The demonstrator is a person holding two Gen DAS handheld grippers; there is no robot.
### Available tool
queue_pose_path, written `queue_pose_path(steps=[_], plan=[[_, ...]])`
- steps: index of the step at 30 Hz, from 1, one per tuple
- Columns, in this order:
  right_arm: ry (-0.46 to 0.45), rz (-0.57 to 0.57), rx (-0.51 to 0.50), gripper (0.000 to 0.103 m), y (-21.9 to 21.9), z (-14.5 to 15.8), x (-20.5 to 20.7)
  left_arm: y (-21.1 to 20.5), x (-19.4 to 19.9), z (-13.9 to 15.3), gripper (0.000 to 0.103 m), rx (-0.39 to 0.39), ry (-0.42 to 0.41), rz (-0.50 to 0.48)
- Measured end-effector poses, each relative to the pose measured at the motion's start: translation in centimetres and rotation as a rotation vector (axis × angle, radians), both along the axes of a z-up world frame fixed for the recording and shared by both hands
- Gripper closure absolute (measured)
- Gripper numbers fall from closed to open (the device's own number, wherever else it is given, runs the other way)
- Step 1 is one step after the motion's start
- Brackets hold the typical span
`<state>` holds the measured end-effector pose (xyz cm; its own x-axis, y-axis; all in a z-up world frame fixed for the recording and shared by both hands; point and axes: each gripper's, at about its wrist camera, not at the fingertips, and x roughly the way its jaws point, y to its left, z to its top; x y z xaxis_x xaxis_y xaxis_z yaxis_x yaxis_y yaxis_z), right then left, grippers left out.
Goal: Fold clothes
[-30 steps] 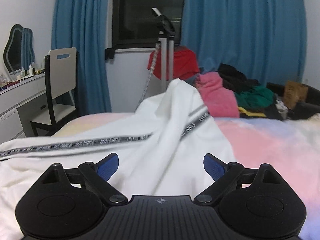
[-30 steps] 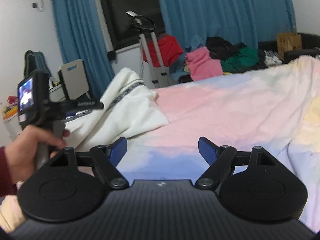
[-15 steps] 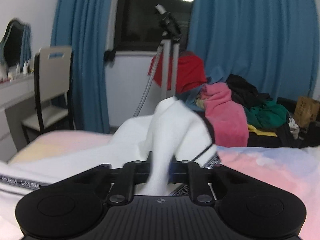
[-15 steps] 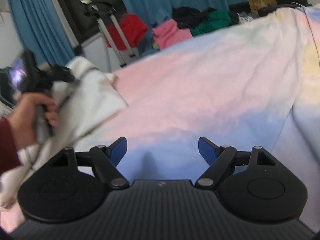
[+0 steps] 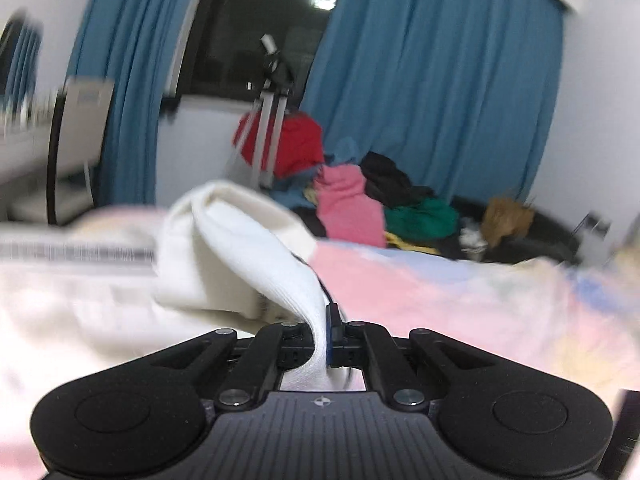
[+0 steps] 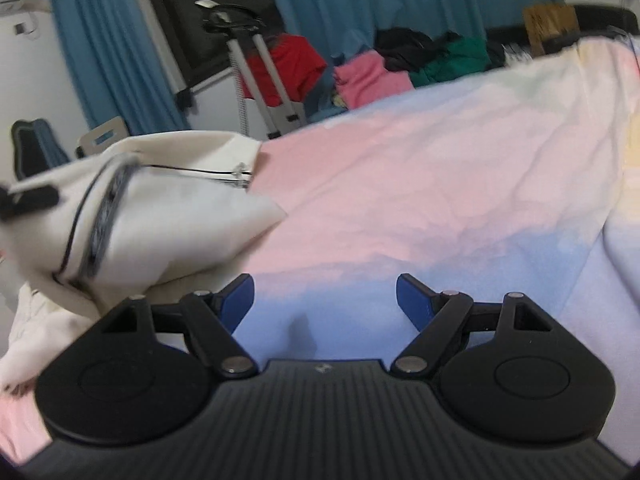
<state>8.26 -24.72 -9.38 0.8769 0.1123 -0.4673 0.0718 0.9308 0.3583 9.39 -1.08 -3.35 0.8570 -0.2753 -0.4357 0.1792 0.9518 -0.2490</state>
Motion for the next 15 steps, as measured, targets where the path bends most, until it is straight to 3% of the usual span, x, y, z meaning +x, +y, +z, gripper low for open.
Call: queue_pose_path(steps=[2,5,7,8,10,15], plan=[[-0.019,0.026,-0.016,0.023,0.6,1.0,-1.2,0.9,-1.5,-0.8,0.101,-0.078,0.075,0.009],[-0.041,0.056,-0.044,0.029,1.6,2.6,-2.6,2.0,-2.1,-1.9,0.101,-0.081,0.121,0.029],[-0.039,0.092,0.005,0.030,2.0,3.6,-3.1,2.8,-2.1,-2.2,0.101,-0.089,0.133,0.034],[-0.037,0.116,0.044,0.035,2.2,4.0,-3.1,3.2,-2.1,-2.3,0.101,-0.104,0.131,0.035],[-0.016,0.139,0.089,0.045,2.8,5.3,-1.9,3.7,-2.1,-2.5,0.100,-0.116,0.121,0.043],[0.034,0.178,0.193,0.045,4.9,8.5,4.1,4.5,-2.8,-3.4,0.100,-0.148,0.127,0.032]])
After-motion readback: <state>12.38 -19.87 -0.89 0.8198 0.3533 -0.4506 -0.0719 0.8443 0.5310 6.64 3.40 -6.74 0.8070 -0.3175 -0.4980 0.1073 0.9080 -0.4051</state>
